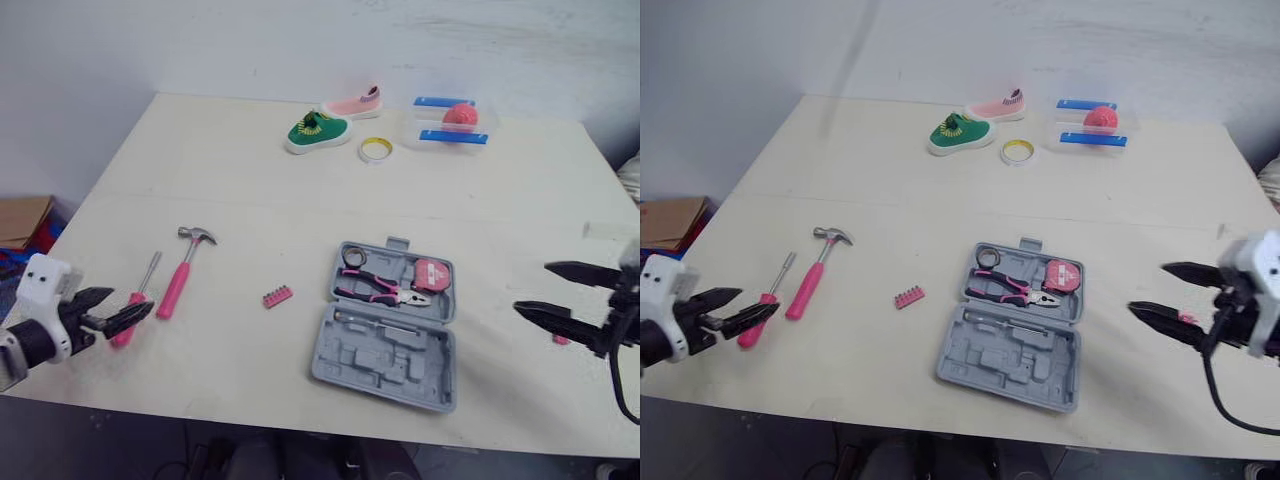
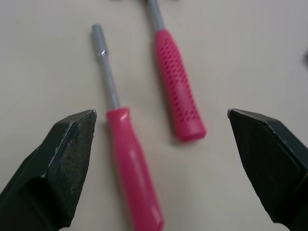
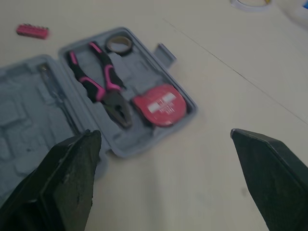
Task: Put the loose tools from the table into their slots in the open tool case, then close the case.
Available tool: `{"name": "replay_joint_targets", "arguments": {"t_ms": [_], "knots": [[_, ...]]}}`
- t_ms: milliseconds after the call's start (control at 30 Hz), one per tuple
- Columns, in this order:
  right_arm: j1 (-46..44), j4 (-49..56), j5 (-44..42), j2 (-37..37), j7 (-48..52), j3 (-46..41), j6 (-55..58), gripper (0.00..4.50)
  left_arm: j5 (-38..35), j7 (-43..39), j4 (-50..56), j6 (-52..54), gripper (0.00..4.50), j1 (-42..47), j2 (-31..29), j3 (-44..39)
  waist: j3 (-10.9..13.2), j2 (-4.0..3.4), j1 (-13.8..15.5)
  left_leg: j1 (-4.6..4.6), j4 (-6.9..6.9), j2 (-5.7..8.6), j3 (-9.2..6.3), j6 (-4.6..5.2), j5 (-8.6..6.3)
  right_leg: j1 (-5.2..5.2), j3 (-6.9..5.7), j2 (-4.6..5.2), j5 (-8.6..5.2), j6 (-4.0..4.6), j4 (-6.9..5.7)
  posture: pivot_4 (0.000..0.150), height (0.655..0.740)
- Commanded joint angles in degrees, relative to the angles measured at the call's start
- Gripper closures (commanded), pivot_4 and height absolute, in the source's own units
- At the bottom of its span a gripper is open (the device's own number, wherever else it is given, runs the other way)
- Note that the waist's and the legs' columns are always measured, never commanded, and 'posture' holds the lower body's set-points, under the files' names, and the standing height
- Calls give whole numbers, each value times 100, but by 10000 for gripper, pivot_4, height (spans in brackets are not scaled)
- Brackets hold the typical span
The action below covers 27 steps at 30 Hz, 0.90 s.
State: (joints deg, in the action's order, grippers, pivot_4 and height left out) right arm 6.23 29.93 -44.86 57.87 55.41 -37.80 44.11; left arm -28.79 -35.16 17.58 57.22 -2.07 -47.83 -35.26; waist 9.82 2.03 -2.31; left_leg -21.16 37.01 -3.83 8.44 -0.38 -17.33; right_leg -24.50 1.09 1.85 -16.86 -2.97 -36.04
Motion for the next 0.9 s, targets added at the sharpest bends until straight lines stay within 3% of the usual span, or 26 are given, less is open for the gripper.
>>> {"name": "replay_joint_targets", "arguments": {"t_ms": [33,167,367,533,633,833,900], "knots": [[-693,730,-837,-33,-440,593,302,0,-176,469,375,537,752,391,171,189,0,0,-4,2,-1,0,0,1,1,1,0,-1,1,-1,0,1500,7304],[-1406,995,-1199,-118,-673,1364,362,0,-294,856,511,1106,752,922,405,532,-1,4,18,-5,4,1,0,18,8,0,-1,2,3,-4,1,1500,7304],[-2400,1013,-1180,-292,-655,2459,261,0,390,1303,-570,766,752,1732,548,1694,-2,5,68,-8,9,2,0,19,11,-4,-2,0,2,-3,0,1500,7304],[-2614,1018,-1249,-316,-616,2661,278,0,620,1138,-1074,357,752,1879,622,2258,-4,2,70,-9,8,2,1,19,10,-4,-3,5,1,-2,-1,1500,7304],[-2610,997,-1014,-263,-491,2821,161,0,776,994,-1378,-42,9297,1904,689,2532,-6,0,83,-3,10,3,-1,25,13,-1,-5,9,1,-1,-8,1500,7304],[-2584,957,-952,-250,-536,2776,149,0,791,935,-1510,-123,35018,1942,780,2482,-8,-3,82,-3,10,25,-7,48,27,3,-18,43,-7,13,-20,1500,7304],[-2531,973,-923,-243,-538,2760,134,0,802,927,-1458,-116,39579,1921,793,2476,-8,-3,88,-5,9,27,-9,51,26,4,-23,47,-1,3,-19,1500,7304]]}}
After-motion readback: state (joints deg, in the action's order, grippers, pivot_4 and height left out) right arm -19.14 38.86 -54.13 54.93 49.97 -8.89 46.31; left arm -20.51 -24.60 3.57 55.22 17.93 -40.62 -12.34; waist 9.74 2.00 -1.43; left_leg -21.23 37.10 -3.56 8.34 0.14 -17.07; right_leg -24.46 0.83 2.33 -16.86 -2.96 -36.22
